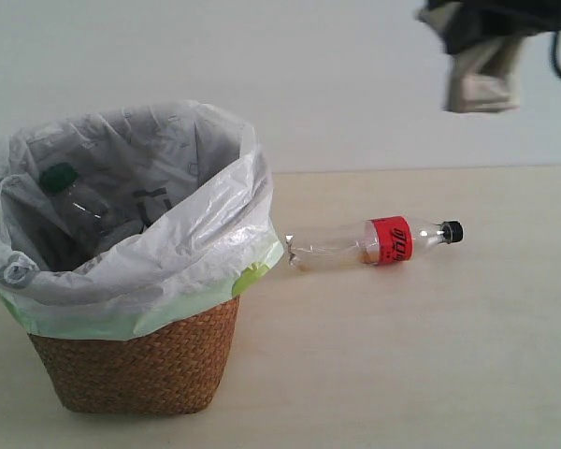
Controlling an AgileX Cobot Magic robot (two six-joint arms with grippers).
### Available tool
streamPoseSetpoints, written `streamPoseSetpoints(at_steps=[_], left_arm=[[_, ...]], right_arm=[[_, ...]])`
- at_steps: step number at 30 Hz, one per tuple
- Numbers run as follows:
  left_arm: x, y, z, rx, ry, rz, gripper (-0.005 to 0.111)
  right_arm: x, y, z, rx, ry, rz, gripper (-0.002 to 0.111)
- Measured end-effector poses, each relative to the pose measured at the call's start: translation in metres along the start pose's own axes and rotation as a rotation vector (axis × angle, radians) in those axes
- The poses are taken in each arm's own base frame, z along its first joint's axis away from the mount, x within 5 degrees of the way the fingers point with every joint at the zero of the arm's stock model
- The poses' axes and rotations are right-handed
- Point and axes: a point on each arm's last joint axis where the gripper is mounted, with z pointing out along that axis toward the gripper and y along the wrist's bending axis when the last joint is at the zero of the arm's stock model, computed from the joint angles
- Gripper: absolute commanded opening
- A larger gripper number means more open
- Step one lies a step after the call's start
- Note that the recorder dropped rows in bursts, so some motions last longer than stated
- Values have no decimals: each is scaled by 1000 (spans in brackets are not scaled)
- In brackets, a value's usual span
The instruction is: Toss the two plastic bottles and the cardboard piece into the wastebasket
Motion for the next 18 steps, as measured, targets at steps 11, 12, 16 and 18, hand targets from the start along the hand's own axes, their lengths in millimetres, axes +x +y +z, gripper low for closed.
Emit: streamPoseSetpoints(at_steps=[11,12,16,18], left_arm=[[0,0,0,0,0,0,108],[0,0,0,0,0,0,108],[0,0,0,0,0,0,108],[0,0,0,0,0,0,108]], right_arm=[[-35,139,9,-644,-227,31,89],[-38,138,8,-640,-233,55,85],[-43,120,12,-536,-201,114,67],[-40,100,18,-417,-149,112,65]])
